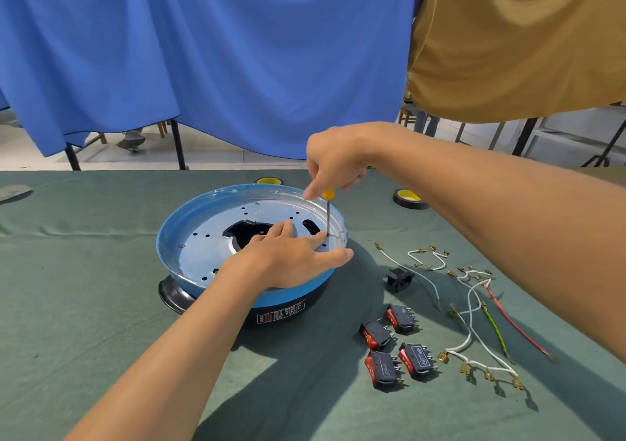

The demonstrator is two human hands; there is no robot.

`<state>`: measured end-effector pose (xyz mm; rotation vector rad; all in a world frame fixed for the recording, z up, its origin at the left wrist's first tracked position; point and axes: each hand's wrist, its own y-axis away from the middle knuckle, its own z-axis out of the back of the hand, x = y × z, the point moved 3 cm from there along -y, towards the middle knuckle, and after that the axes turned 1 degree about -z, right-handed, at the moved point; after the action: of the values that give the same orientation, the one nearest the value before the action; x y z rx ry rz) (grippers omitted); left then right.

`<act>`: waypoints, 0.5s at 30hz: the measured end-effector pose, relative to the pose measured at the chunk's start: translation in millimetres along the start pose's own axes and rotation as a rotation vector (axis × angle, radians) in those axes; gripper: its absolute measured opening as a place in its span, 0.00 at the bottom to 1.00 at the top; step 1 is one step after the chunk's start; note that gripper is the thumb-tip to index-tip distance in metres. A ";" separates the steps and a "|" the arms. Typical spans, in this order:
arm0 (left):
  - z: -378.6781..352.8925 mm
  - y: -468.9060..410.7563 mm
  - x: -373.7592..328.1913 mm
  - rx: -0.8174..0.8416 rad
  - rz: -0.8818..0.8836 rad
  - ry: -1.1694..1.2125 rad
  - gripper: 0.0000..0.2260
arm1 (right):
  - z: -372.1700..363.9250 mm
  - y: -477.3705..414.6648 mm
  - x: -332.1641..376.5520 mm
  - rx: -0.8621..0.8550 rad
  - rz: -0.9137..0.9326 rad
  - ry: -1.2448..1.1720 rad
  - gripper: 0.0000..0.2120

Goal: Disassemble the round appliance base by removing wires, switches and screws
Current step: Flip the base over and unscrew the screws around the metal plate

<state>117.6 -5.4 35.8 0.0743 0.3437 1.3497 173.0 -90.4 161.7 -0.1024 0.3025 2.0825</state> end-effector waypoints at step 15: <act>32.3 -6.0 -15.9 0.149 0.034 -0.162 0.38 | -0.8 1.1 -21.5 0.081 -0.064 -0.001 0.10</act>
<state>129.6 -17.4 68.1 0.3130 0.3062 1.3404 182.9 -109.2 165.3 -0.0617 0.3773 2.0041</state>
